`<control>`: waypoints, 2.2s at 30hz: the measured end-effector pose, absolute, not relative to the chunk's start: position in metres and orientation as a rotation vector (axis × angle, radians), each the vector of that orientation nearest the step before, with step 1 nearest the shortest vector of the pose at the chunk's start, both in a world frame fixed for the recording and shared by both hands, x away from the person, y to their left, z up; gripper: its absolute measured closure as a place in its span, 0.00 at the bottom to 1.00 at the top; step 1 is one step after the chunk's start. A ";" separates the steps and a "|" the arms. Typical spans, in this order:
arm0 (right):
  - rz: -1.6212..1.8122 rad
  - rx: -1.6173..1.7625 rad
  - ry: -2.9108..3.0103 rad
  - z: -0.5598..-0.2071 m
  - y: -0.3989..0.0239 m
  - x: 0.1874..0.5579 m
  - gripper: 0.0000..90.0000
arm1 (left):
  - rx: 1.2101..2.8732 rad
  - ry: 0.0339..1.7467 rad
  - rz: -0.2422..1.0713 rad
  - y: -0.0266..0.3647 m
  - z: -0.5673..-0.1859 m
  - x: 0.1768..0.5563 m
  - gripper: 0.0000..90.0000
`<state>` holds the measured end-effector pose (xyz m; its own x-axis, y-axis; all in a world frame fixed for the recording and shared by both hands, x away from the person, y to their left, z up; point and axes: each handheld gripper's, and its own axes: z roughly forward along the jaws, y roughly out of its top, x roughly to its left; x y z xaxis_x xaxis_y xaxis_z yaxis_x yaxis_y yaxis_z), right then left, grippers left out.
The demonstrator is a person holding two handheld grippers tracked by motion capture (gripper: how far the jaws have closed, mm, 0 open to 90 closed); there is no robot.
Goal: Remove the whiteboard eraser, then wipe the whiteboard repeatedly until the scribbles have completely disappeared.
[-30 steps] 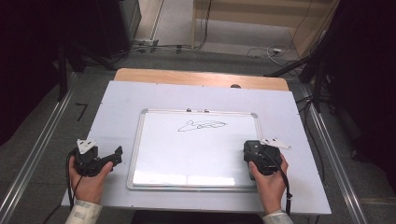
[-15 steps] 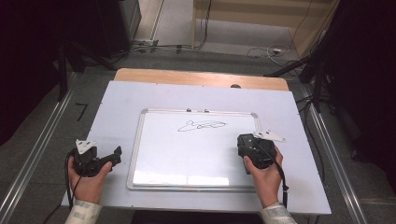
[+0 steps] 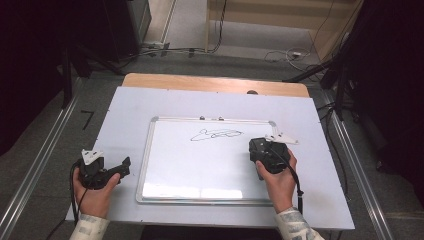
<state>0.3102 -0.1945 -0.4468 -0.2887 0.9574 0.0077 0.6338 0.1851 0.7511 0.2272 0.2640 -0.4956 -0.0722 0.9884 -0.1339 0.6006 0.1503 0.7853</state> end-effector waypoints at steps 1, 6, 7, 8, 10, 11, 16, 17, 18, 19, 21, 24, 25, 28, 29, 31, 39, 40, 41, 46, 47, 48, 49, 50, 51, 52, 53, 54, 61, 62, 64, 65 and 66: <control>0.910 1.488 1.997 -0.447 -0.193 0.311 0.43 | 1.524 1.755 0.732 0.264 -0.496 0.227 0.08; 0.910 1.469 2.011 -0.446 -0.186 0.319 0.43 | 1.525 1.757 0.731 0.264 -0.496 0.227 0.08; 0.914 1.468 2.012 -0.446 -0.185 0.321 0.43 | 1.525 1.759 0.730 0.264 -0.496 0.227 0.08; 0.910 1.466 2.012 -0.446 -0.184 0.322 0.43 | 1.525 1.759 0.730 0.264 -0.496 0.227 0.08; 0.913 1.467 2.015 -0.446 -0.182 0.324 0.43 | 1.524 1.758 0.731 0.264 -0.496 0.227 0.08; 0.912 1.463 2.015 -0.446 -0.181 0.326 0.43 | 1.524 1.758 0.732 0.263 -0.496 0.227 0.08; 0.909 1.466 2.015 -0.447 -0.181 0.330 0.43 | 1.529 1.755 0.731 0.263 -0.496 0.227 0.08; 0.909 1.466 2.015 -0.447 -0.181 0.330 0.43 | 1.529 1.755 0.731 0.263 -0.496 0.227 0.08; 0.905 1.472 2.014 -0.448 -0.181 0.331 0.43 | 1.529 1.755 0.730 0.263 -0.496 0.227 0.08; 0.904 1.473 2.015 -0.448 -0.181 0.331 0.43 | 1.528 1.760 0.728 0.263 -0.497 0.227 0.08; 0.906 1.475 2.016 -0.448 -0.181 0.333 0.43 | 1.530 1.763 0.726 0.263 -0.497 0.228 0.08; 0.905 1.470 2.020 -0.448 -0.181 0.335 0.43 | 1.528 1.758 0.727 0.263 -0.496 0.228 0.08; 0.906 1.468 2.019 -0.448 -0.181 0.336 0.43 | 1.532 1.755 0.727 0.263 -0.496 0.227 0.08; 0.913 1.467 2.019 -0.449 -0.181 0.338 0.43 | 1.533 1.757 0.729 0.263 -0.496 0.227 0.08; 0.911 1.469 2.021 -0.450 -0.181 0.339 0.43 | 1.534 1.756 0.729 0.263 -0.496 0.227 0.08; 0.908 1.470 2.021 -0.451 -0.182 0.341 0.43 | 1.533 1.755 0.728 0.263 -0.496 0.227 0.08; 0.882 1.471 2.011 -0.455 -0.184 0.353 0.43 | 1.527 1.758 0.730 0.263 -0.496 0.227 0.08; 0.876 1.465 2.014 -0.455 -0.184 0.355 0.43 | 1.527 1.758 0.730 0.263 -0.496 0.227 0.08; 0.877 1.463 2.012 -0.455 -0.183 0.357 0.43 | 1.526 1.758 0.730 0.263 -0.496 0.227 0.08; 0.883 1.434 2.023 -0.457 -0.180 0.365 0.43 | 1.527 1.757 0.729 0.263 -0.496 0.227 0.08; 0.881 1.430 2.027 -0.458 -0.179 0.367 0.43 | 1.526 1.758 0.729 0.263 -0.496 0.227 0.08; 0.881 1.430 2.027 -0.458 -0.179 0.367 0.43 | 1.526 1.758 0.729 0.263 -0.496 0.227 0.08; 0.877 1.434 2.029 -0.459 -0.179 0.372 0.43 | 1.526 1.758 0.729 0.263 -0.496 0.227 0.08; 0.877 1.434 2.029 -0.459 -0.179 0.372 0.43 | 1.526 1.759 0.728 0.263 -0.496 0.227 0.08; 0.869 1.449 2.034 -0.461 -0.180 0.377 0.43 | 1.526 1.757 0.730 0.263 -0.496 0.227 0.08; 0.872 1.452 2.036 -0.462 -0.180 0.380 0.43 | 1.526 1.758 0.730 0.263 -0.496 0.227 0.08; 0.863 1.455 2.034 -0.463 -0.181 0.382 0.43 | 1.525 1.758 0.730 0.264 -0.496 0.227 0.08; 0.863 1.459 2.035 -0.464 -0.181 0.384 0.43 | 1.525 1.758 0.731 0.264 -0.496 0.227 0.08; 0.847 1.440 2.057 -0.471 -0.177 0.395 0.43 | 1.524 1.759 0.730 0.263 -0.496 0.228 0.08; 0.851 1.438 2.061 -0.472 -0.177 0.397 0.43 | 1.522 1.759 0.731 0.264 -0.496 0.228 0.08; 0.846 1.437 2.057 -0.473 -0.176 0.400 0.43 | 1.522 1.760 0.731 0.264 -0.496 0.228 0.08; 0.848 1.439 2.060 -0.474 -0.176 0.401 0.43 | 1.522 1.760 0.731 0.264 -0.496 0.228 0.08; 0.846 1.443 2.061 -0.475 -0.176 0.403 0.43 | 1.525 1.758 0.729 0.264 -0.496 0.227 0.08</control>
